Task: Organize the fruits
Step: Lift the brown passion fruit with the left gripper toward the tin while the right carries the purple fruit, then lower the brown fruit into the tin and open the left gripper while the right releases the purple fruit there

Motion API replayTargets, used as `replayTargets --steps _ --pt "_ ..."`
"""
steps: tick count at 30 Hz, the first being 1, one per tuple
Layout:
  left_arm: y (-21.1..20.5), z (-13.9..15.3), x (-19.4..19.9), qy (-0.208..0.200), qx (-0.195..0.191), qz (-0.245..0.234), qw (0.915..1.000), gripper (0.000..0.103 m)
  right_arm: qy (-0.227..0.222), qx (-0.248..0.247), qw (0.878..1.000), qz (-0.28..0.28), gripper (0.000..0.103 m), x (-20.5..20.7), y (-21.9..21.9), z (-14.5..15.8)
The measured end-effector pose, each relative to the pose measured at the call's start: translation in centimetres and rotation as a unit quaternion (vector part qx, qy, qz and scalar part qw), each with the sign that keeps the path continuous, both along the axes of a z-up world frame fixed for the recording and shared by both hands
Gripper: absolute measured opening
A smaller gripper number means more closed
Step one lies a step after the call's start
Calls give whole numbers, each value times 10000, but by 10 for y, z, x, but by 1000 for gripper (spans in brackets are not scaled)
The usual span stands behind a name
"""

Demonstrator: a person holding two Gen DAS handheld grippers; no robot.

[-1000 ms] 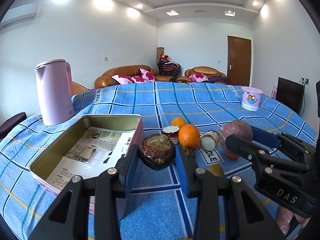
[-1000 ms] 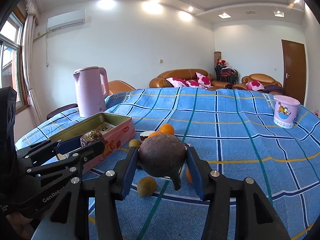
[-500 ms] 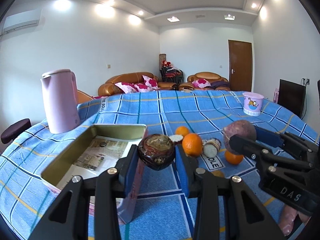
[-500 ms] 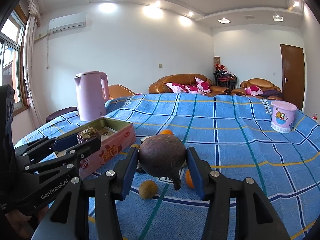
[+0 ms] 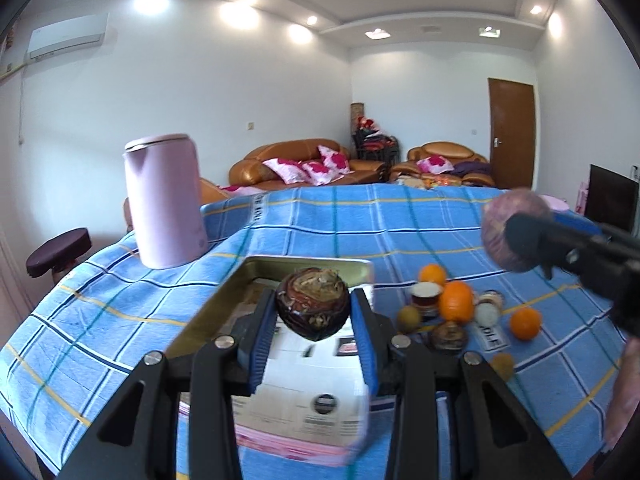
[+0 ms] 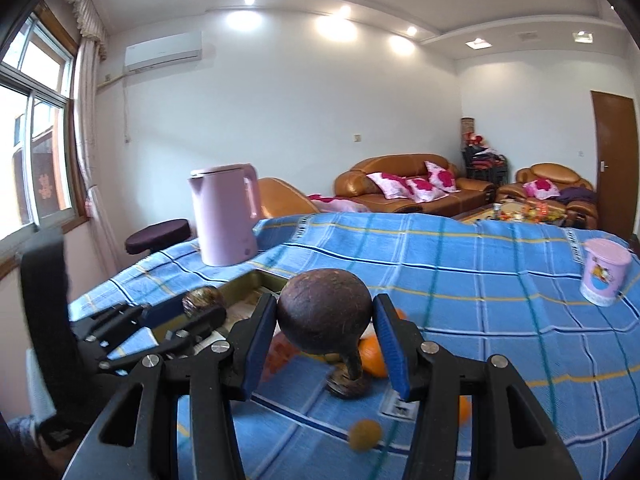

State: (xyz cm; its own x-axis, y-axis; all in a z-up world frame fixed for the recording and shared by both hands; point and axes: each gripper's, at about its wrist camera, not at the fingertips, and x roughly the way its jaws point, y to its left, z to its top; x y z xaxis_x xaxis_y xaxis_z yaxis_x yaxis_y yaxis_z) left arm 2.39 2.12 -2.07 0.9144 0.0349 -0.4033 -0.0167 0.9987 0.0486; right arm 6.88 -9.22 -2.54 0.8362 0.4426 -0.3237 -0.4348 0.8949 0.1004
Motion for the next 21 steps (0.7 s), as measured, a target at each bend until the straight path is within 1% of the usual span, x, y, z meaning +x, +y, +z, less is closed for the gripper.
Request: replayTargets --steps 5,9,15,21 --pt "20 -2 15 201 29 160 9997 39 -22 -169 9996 239 52 11 26 10" --pt "34 -4 23 312 14 224 9993 39 56 -261 9989 382 51 22 44 9" --pt "46 -8 35 458 108 281 9985 39 258 -400 9976 508 52 39 65 -2" --pt "55 -15 46 635 114 284 9975 39 523 -470 9956 618 52 53 80 -18"
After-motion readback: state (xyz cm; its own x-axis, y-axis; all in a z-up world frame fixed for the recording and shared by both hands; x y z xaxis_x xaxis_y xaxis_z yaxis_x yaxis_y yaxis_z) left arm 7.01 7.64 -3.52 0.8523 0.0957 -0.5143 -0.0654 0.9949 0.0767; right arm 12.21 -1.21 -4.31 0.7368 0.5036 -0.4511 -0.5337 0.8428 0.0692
